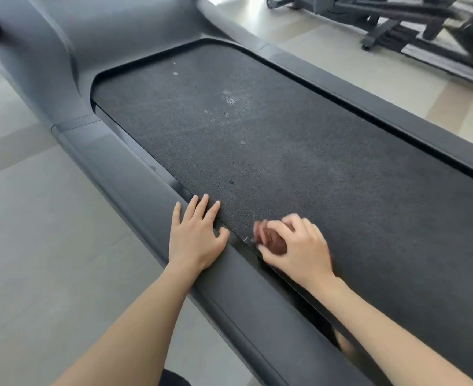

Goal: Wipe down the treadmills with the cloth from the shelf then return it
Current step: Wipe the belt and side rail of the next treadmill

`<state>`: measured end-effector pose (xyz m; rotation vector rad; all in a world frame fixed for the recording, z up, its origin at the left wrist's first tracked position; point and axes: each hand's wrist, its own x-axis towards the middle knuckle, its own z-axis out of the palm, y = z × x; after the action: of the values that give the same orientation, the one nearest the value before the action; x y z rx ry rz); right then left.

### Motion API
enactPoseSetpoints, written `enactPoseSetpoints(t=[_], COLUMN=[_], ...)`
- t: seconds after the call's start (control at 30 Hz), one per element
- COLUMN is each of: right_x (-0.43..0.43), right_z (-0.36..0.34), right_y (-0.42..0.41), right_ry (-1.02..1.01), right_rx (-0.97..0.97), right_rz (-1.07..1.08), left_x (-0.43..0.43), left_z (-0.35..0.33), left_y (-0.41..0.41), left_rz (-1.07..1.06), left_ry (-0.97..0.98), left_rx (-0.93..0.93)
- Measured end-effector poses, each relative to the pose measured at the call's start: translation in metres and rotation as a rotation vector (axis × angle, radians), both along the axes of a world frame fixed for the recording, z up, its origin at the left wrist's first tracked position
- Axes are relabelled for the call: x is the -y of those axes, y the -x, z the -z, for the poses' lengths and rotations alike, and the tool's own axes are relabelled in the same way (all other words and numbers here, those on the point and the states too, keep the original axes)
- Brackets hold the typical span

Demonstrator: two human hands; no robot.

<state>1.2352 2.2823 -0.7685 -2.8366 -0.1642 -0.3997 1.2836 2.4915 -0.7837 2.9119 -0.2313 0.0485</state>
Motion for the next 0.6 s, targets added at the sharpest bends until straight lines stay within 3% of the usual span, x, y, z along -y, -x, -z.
enactPoseSetpoints(t=[0.1,0.2,0.33,0.47,0.6], right_x=[0.028,0.027,-0.004,-0.037,-0.052], right_z=[0.008,0.011,0.007,0.002,0.005], right_y=[0.059,0.063,0.017,-0.048,-0.113], right_ry=[0.03,0.045,0.024,0.021,0.016], right_rx=[0.054,0.047,0.053,0.006,-0.022], right_rz=[0.017,0.062,0.042,-0.026,-0.027], left_x=[0.002,0.002,0.001,-0.012,-0.054], left_z=[0.001,0.0,-0.003,-0.013,-0.011], left_y=[0.001,0.0,0.0,-0.026,-0.07], left_rz=[-0.004,0.013,0.021,0.069,0.133], left_ry=[-0.004,-0.023,-0.014,0.169,0.025], left_rx=[0.003,-0.007,-0.012,-0.045,-0.11])
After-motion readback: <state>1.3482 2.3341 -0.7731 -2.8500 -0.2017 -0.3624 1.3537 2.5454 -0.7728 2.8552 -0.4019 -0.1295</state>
